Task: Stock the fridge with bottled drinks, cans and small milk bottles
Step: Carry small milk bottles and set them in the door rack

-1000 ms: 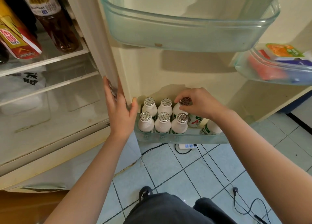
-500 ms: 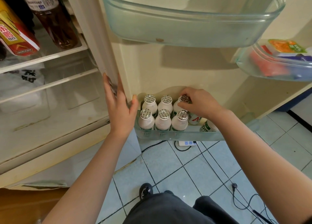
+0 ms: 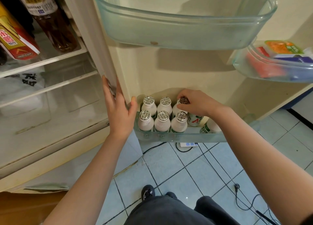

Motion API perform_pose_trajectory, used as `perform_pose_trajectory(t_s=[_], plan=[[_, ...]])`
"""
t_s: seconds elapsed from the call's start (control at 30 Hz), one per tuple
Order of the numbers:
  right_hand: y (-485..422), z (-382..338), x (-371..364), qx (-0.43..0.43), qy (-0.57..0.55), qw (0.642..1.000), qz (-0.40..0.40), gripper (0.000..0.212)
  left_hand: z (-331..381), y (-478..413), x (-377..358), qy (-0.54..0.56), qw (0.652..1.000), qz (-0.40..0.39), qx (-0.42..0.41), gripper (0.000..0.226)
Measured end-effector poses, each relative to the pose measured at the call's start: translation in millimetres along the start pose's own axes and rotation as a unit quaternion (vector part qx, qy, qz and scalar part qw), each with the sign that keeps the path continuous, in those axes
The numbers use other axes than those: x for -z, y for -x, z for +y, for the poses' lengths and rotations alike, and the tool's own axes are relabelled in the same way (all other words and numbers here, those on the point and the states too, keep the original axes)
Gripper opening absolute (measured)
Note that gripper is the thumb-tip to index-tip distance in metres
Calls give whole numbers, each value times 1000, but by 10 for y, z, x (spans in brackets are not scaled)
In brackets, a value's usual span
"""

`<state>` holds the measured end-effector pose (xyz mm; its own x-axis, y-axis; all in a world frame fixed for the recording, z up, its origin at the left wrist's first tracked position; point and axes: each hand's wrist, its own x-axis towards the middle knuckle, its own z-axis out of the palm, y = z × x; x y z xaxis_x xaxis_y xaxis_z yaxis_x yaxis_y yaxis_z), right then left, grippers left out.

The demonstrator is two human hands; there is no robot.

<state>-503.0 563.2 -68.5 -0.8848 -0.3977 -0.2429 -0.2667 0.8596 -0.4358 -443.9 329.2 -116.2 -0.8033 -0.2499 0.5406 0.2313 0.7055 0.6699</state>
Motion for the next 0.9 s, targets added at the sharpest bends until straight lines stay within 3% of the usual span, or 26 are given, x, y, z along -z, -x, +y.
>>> perform_pose_trajectory(t_s=[0.2,0.4,0.47,0.67,0.9], plan=[[72,-39,-9,-1,-8,1000,24,40,2,15,18,0,1000,-1,1,61],[336,79,41,29,-30,970,241,14,1,14,-11,-1,1000,14,-6,62],[408,192,38,28,-2,962,272,13,8,22,-30,0,1000,21,-3,62],[442,393,-45,-12,37,978,204,47,58,30,-41,-7,999,30,16,63],[433,450,-42,-7,75,985,158,38,133,60,-51,3,999,37,34,64]])
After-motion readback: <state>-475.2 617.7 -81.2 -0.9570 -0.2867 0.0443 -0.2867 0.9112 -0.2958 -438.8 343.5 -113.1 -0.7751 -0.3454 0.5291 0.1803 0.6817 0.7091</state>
